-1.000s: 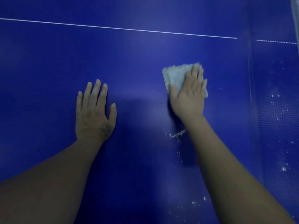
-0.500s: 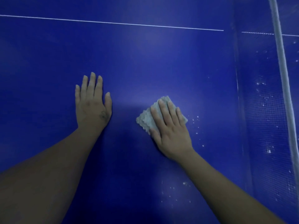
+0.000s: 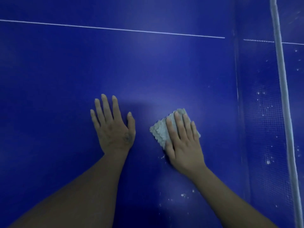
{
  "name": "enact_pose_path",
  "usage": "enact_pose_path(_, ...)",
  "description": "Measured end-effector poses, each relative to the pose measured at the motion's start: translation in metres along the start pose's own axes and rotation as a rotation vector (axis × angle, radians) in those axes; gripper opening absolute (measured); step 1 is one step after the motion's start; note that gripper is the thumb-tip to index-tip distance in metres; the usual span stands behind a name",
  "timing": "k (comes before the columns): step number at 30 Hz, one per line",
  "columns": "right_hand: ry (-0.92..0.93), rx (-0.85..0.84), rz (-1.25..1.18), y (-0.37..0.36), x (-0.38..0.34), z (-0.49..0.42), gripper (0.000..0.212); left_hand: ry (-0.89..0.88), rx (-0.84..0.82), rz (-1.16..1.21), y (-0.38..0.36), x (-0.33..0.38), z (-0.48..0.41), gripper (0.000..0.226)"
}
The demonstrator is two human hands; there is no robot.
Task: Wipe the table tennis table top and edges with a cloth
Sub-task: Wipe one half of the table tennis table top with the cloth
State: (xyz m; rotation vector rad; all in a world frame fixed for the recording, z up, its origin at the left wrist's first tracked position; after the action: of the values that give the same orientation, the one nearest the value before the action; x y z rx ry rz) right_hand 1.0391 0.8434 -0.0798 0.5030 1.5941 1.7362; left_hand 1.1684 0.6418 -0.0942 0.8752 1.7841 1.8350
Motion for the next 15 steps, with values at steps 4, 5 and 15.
enact_pose_path(4,0.129,0.001,0.025,0.007,-0.003,-0.068,0.065,0.014,0.012,0.016,-0.002,0.000,-0.002,0.075)
enact_pose_path(5,0.148,0.022,0.021,0.009,-0.005,-0.099,0.064,0.020,0.011,0.014,-0.002,0.000,-0.002,0.075)
enact_pose_path(15,-0.157,0.065,-0.035,0.045,0.040,-0.262,0.065,0.032,0.024,0.013,-0.001,0.003,-0.003,0.073)
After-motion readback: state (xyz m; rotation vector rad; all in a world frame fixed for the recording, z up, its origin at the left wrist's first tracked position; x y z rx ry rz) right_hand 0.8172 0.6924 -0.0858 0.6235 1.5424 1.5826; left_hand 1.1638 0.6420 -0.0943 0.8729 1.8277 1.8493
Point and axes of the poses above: each hand's wrist, its own z-axis away from the middle knuckle, its own y-axis out of the back of the hand, x = y × z, the point moved 1 cm from there along -z, towards the middle knuckle, and after that the axes turned 15 degrees about -y, right-handed, at the moved point
